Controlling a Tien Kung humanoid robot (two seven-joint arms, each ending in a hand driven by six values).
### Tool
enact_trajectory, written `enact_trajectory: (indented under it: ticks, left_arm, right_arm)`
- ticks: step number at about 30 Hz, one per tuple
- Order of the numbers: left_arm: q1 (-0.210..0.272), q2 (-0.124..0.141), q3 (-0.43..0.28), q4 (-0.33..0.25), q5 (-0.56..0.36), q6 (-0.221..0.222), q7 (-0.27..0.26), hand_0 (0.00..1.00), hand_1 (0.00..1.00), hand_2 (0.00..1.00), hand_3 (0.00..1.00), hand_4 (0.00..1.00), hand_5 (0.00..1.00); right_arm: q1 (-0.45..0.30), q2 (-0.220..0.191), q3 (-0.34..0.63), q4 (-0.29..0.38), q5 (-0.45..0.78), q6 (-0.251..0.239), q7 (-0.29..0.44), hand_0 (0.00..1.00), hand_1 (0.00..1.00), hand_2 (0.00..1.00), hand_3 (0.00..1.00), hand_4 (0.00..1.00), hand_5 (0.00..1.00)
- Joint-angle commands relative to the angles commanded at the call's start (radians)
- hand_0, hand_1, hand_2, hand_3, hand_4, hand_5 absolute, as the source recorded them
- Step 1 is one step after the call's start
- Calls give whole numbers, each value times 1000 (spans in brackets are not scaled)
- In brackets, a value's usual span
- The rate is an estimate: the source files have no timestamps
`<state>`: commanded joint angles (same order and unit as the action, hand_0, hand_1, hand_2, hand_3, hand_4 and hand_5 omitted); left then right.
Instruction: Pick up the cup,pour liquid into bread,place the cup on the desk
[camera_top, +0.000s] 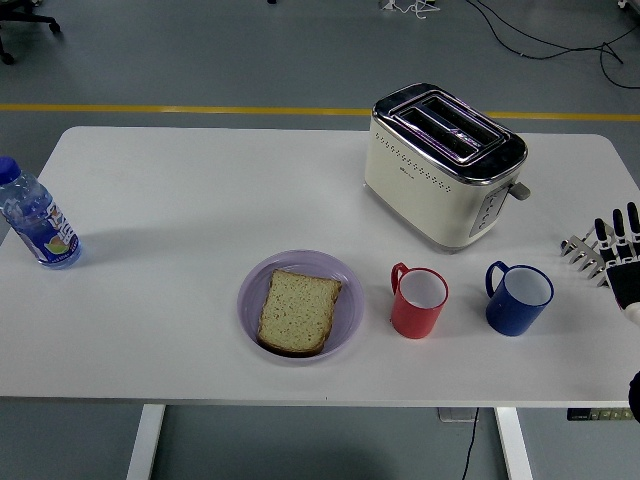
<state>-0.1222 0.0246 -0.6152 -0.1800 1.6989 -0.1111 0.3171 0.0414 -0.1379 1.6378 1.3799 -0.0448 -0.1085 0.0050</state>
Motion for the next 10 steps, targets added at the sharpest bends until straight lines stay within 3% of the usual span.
enact_trajectory:
  ticks: [10]
  left_arm:
    - [2,1,7,0,12,-5,2,375,363,470,615,339,998]
  right_arm:
    - [1,0,-3,2,36,-7,26,658,598,661,616,630,354]
